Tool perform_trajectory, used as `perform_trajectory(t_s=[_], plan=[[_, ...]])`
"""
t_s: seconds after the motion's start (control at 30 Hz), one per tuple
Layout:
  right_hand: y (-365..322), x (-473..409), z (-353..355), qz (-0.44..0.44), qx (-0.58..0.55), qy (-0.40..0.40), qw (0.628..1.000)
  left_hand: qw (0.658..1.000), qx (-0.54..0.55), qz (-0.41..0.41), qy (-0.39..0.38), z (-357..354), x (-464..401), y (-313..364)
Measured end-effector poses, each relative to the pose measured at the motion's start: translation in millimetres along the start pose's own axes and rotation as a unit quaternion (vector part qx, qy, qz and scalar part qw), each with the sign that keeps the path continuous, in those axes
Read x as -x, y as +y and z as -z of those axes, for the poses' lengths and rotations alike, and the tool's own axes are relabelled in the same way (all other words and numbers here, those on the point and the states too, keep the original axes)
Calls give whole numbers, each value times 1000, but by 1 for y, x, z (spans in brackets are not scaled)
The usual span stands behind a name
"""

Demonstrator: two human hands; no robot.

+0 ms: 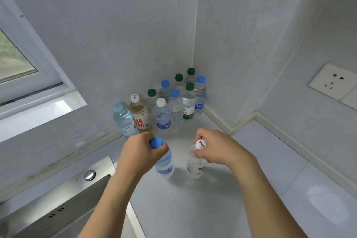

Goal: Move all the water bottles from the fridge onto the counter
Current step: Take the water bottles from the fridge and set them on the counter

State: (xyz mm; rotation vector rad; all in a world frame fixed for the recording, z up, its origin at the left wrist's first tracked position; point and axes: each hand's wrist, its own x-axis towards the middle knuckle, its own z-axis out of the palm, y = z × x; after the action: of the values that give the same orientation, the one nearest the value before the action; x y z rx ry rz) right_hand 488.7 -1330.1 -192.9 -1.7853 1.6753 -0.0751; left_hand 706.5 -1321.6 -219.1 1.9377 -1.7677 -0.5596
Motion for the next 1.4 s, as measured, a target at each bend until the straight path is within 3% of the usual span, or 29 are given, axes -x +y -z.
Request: perform_trajectory(t_s=[0.3, 0.5, 0.77, 1.17, 1.4], plan=[[-87, -89, -15, 73, 66, -20, 995, 997, 1, 56, 55, 38, -51, -66], [-118, -129, -30, 101, 104, 10, 989, 996, 4, 66, 61, 39, -66, -98], [-130, -158, -45, 98, 100, 65, 988, 998, 15, 39, 41, 34, -82, -108], [-128, -172, -49, 105, 83, 73, 988, 999, -7, -44, 12, 22, -99, -110], [-126, -174, -52, 102, 71, 78, 989, 999, 11, -38, 19, 19, -105, -113]])
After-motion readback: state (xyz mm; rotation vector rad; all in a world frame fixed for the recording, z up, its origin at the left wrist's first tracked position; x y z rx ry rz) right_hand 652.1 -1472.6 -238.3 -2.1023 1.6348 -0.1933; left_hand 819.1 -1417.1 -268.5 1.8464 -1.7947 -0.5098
